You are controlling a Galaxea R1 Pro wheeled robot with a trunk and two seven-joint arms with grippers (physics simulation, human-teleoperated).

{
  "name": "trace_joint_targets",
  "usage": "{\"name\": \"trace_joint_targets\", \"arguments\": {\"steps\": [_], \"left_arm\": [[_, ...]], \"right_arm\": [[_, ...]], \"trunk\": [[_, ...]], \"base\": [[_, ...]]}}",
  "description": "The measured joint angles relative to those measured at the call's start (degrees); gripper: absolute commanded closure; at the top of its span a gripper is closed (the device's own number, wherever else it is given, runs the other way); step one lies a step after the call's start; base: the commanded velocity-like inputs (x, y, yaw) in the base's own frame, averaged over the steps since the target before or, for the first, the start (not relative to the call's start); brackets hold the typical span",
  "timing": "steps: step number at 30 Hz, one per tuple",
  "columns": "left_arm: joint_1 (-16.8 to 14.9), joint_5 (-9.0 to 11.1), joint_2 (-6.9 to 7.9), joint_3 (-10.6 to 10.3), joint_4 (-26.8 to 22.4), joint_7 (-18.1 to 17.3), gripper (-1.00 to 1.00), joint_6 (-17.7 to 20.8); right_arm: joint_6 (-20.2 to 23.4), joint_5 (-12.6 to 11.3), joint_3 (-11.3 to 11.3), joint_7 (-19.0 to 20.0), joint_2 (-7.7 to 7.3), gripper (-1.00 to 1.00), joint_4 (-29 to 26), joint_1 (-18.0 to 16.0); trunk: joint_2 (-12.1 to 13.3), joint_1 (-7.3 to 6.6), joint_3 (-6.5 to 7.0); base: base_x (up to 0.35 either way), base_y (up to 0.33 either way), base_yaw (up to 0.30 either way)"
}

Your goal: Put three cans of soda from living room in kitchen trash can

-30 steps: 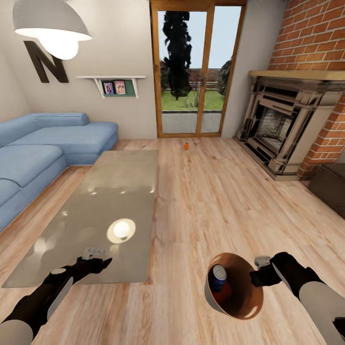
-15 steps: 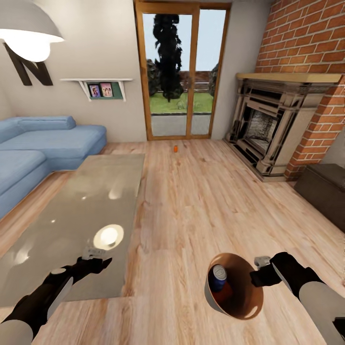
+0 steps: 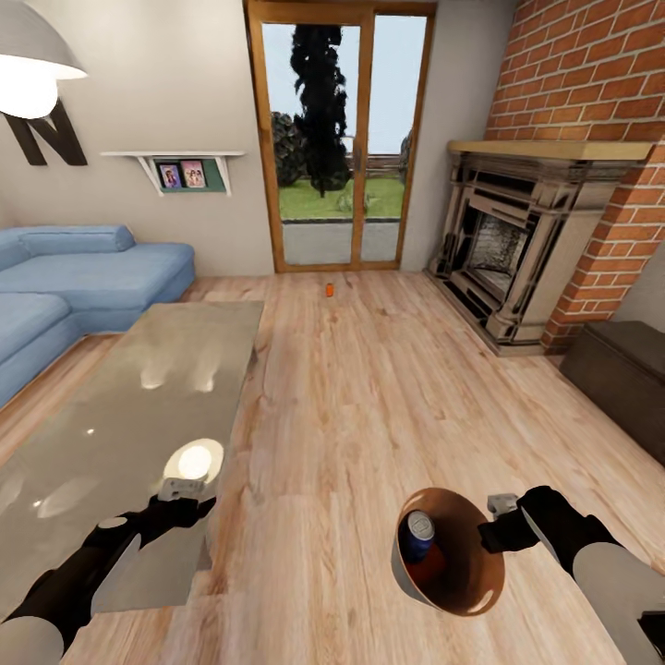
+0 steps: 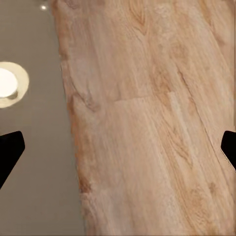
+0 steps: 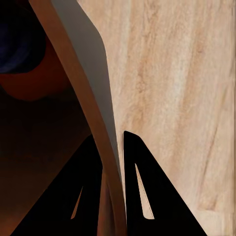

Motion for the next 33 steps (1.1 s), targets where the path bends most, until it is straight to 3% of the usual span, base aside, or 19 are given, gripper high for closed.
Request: {"name": "trace_joint_targets", "arguments": {"steps": [24,33], "left_arm": [[0.0,0.0,0.0,0.0,1.1,0.1,-1.0,-0.1],[0.0,0.0,0.0,0.0,1.1,0.2,-1.0,-0.2]], "right_arm": [[0.1,-0.2,0.0,0.0,0.12,1.0,0.0,0.0],[0.1,-0.2,0.0,0.1,0.02,1.0,0.0,0.0]], "trunk": [[0.0,0.0,0.0],[0.0,0.0,0.0]], "base": [[0.321,-0.028,0.0],[0.287,-0.166,0.0]]}}
